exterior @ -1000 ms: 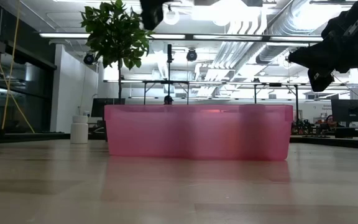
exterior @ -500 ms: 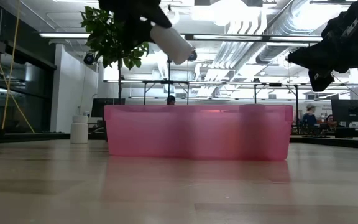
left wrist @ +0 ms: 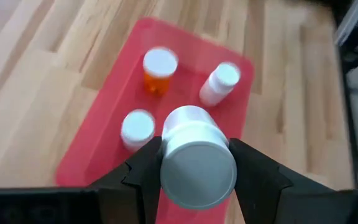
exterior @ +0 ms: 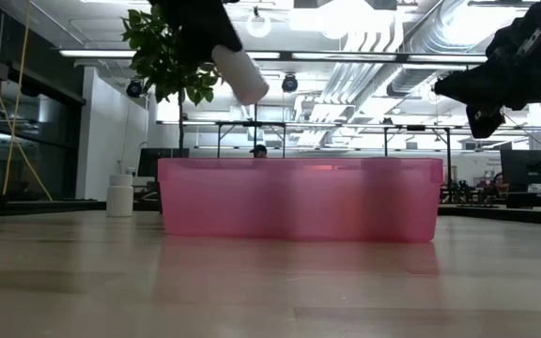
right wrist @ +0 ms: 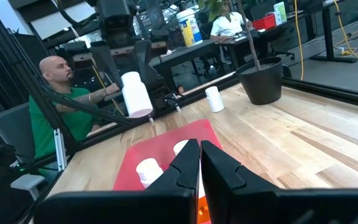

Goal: Pick and place pill bottles into a basket
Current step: Put the bottom white medicine bottle into the bin

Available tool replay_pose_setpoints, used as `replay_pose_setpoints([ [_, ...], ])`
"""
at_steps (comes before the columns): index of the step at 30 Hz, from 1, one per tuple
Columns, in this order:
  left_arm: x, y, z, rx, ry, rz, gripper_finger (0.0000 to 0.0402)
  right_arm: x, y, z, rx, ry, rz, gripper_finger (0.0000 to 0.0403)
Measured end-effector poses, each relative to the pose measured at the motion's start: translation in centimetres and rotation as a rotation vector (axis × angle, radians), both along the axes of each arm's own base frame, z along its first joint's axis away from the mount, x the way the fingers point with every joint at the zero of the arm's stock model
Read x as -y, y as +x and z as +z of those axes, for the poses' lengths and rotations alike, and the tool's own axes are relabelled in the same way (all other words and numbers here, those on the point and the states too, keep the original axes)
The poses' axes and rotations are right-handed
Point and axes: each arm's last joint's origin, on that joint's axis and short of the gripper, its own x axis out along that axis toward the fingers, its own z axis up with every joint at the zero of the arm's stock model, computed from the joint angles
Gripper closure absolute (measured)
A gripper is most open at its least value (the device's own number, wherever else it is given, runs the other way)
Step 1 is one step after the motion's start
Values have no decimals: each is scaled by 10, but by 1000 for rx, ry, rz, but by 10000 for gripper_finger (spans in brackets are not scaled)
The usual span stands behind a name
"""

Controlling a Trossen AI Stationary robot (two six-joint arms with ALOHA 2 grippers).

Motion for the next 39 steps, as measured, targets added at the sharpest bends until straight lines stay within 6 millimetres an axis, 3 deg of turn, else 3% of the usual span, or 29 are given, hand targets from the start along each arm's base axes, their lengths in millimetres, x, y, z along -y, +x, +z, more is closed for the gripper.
replay_pose_setpoints([
  [5,-1,11,13,-93,87,-42,206,1,0,0,4,0,-20,396],
  [12,0,34,13,-183,131,-121,206,1,0,0,-2,0,-21,396],
  [26,2,51,-20,-444,121,-187,206,1,2,-2,-22,-1,-21,396],
  [39,2,58,-34,-485,122,-191,206,1,2,-2,-29,-1,-21,396],
])
